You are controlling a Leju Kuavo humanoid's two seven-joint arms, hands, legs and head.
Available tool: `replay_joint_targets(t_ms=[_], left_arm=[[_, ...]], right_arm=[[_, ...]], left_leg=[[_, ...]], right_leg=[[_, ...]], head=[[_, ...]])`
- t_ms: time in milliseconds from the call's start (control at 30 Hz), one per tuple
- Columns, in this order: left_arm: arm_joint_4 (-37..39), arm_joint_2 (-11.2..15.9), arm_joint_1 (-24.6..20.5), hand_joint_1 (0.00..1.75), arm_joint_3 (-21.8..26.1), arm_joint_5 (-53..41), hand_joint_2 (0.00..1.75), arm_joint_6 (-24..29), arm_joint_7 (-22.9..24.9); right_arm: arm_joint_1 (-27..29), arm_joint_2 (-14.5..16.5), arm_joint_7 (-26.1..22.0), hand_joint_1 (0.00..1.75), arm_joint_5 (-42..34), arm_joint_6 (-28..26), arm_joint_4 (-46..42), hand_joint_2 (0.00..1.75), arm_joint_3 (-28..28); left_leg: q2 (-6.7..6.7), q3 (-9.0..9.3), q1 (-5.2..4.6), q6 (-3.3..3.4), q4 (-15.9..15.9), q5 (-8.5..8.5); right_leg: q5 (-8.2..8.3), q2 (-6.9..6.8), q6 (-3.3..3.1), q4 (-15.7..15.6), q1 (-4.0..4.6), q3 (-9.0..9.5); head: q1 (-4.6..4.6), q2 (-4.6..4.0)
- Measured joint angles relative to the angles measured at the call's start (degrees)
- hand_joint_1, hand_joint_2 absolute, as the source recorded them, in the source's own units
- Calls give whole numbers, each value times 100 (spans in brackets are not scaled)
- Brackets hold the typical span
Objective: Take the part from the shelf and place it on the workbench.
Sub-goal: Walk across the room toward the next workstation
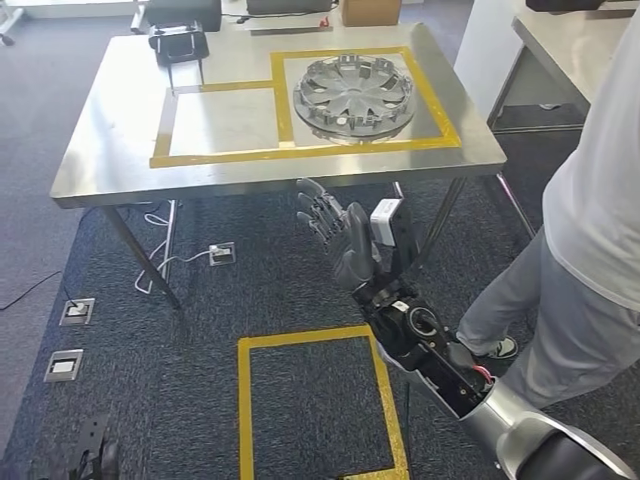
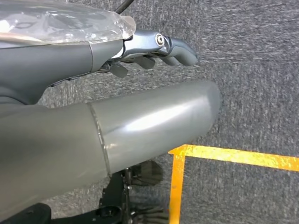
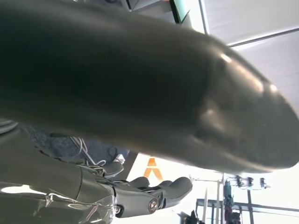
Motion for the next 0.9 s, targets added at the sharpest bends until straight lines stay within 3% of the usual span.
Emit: replay_joint_targets(t_ms=[67, 100, 133, 233, 267, 367, 433, 533, 567, 600, 633, 700, 767, 833, 900], left_arm=[[0, 2, 9, 0, 2, 4, 0, 0, -1], [0, 2, 15, 0, 3, 6, 0, 0, -1], [0, 2, 21, 0, 3, 7, 0, 0, -1], [0, -2, 27, 0, 4, -8, 0, 3, -9], [0, -3, 26, 0, 4, -14, 0, 7, -18], [0, -2, 25, 0, 4, -28, 0, 21, -55], [0, 3, 26, 0, 4, -34, 0, 32, -70], [0, 9, 29, 0, 4, -37, 0, 47, -81], [0, 9, 37, 0, 4, -37, 0, 48, -81], [0, 7, 46, 0, 5, -37, 0, 48, -81], [0, 5, 50, 0, 5, -37, 0, 48, -81], [0, 8, 46, 0, 6, -38, 0, 49, -83], [0, 11, 35, 0, 6, -39, 0, 50, -87], [0, 13, 33, 0, 6, -39, 0, 52, -92], [0, 12, 38, 0, 6, -43, 0, 58, -103]], right_arm=[[15, 0, -2, 0, 16, 16, 8, 0, -4], [21, 0, -3, 0, 21, 27, 13, 0, -4], [23, 0, -3, 0, 27, 38, 16, 0, -5], [13, 0, -5, 0, 33, 51, 16, 0, -25], [11, 0, -7, 0, 36, 51, 15, 0, -35], [13, 0, -8, 0, 62, 50, 12, 0, -53], [9, 1, -8, 0, 78, 50, 11, 0, -70], [22, 2, -4, 0, 85, 50, 11, 0, -82], [32, 2, -3, 0, 85, 50, 13, 0, -82], [38, 2, -3, 0, 85, 50, 14, 0, -83], [43, 2, -3, 0, 85, 49, 14, 0, -84], [46, 2, -3, 0, 85, 49, 14, 0, -86], [44, 2, -2, 0, 85, 50, 13, 0, -91], [44, 2, -2, 0, 87, 49, 12, 0, -95], [49, 2, 1, 0, 100, 39, 12, 0, -103]], left_leg=[[2, -99, -3, 7, 5, 70], [0, -147, -3, 0, 8, 104], [-4, -188, -3, -11, 11, 137], [-19, -266, -3, -75, 13, 220], [-21, -278, -3, -110, 10, 250], [-22, -302, 8, -223, -16, 339], [-25, -402, 10, -277, 162, 182], [-26, -852, 13, -331, 1259, -491], [-25, -971, 16, -345, 1598, -623], [-25, -992, 20, -354, 1744, -640], [-24, -893, 25, -356, 1649, -548], [-20, -402, 37, -340, 865, -228], [-22, 4, 20, -298, 159, -56], [-27, 86, 2, -246, -24, -58], [-27, 80, 2, -220, -54, -68]], right_leg=[[-348, 0, 31, 677, -9, -159], [-348, -1, 36, 732, -15, -101], [-248, -1, 34, 555, -20, 70], [124, 7, -32, -696, -10, 886], [166, 12, -62, -959, 7, 1033], [233, 14, -157, -1105, 30, 1045], [328, 3, -242, -1165, 0, 1006], [446, -8, -306, -1187, -8, 882], [473, -10, -306, -1182, -7, 839], [494, -10, -302, -1176, -6, 803], [511, -11, -295, -1167, -7, 775], [522, -14, -274, -1139, -8, 740], [527, -16, -232, -1106, 9, 702], [517, -12, -205, -1085, 31, 668], [506, -10, -265, -1075, 35, 654]], head=[[11, 0], [12, 0], [15, 0], [29, 0], [29, 0], [19, 0], [-8, 0], [-74, 0], [-81, 0], [-83, 0], [-85, 0], [-88, 0], [-86, 0], [-72, 0], [-49, 0]])
